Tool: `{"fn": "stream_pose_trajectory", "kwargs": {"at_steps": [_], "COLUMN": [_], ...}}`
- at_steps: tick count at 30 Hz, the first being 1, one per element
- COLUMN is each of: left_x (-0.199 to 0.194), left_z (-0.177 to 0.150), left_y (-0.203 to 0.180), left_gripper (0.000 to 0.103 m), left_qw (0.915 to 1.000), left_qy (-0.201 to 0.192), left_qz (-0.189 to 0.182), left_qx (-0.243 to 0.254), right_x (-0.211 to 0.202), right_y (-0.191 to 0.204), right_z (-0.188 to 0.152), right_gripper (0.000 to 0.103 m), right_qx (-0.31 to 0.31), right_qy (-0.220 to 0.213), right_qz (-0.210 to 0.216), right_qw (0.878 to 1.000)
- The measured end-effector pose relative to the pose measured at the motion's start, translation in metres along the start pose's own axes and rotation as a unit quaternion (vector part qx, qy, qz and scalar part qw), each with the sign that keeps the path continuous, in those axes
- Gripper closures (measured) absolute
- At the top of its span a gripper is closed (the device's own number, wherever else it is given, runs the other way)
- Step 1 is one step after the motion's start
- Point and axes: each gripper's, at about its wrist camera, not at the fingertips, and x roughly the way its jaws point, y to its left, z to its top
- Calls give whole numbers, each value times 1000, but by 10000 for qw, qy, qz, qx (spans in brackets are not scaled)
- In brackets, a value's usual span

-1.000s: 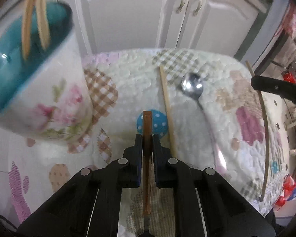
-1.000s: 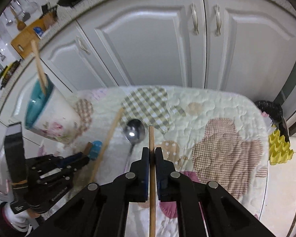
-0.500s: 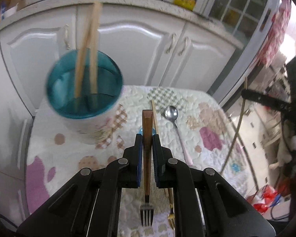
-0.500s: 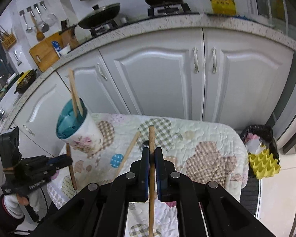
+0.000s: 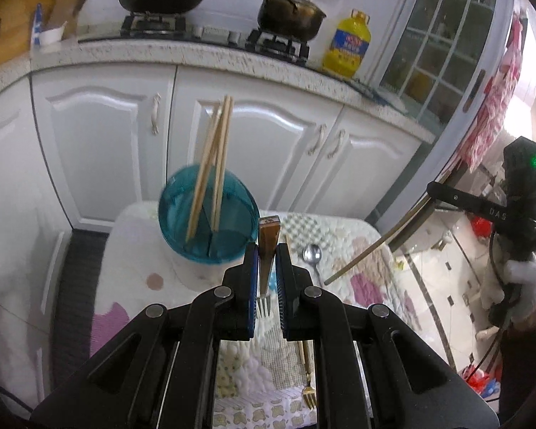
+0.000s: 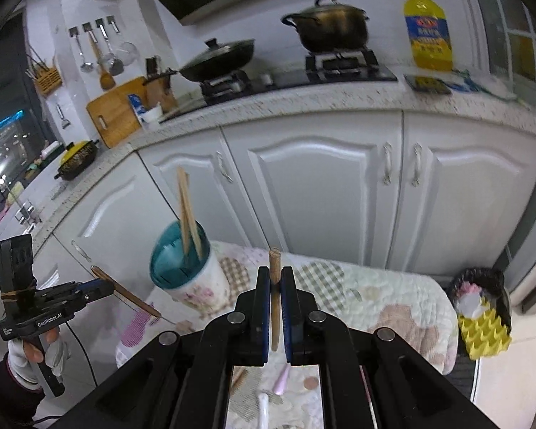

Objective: Organize utensils
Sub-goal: 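Lift the fork and chopstick and carry both above the teal holder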

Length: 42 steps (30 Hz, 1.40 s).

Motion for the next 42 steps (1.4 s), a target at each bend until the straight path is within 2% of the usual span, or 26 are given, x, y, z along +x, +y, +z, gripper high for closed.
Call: {"fn": "stream_pose_trajectory", "kwargs": {"at_steps": [8,42], "left_x": [-14,-12], "left_z": [14,1], "left_y": [1,4], "left_gripper": [95,95], "left_qw": [9998,9994], "left_qy": [-137,-71], "left_qz": [122,310], "left_qx": [88,101], "right_x": [-5,2], "right_y": [28,51], "right_z": [23,19], "right_gripper": [98,98], "right_qx": [-237,-453], "right_qy": [-185,-36], "right_qz": [217,381], "right_qw": [9993,9982]}}
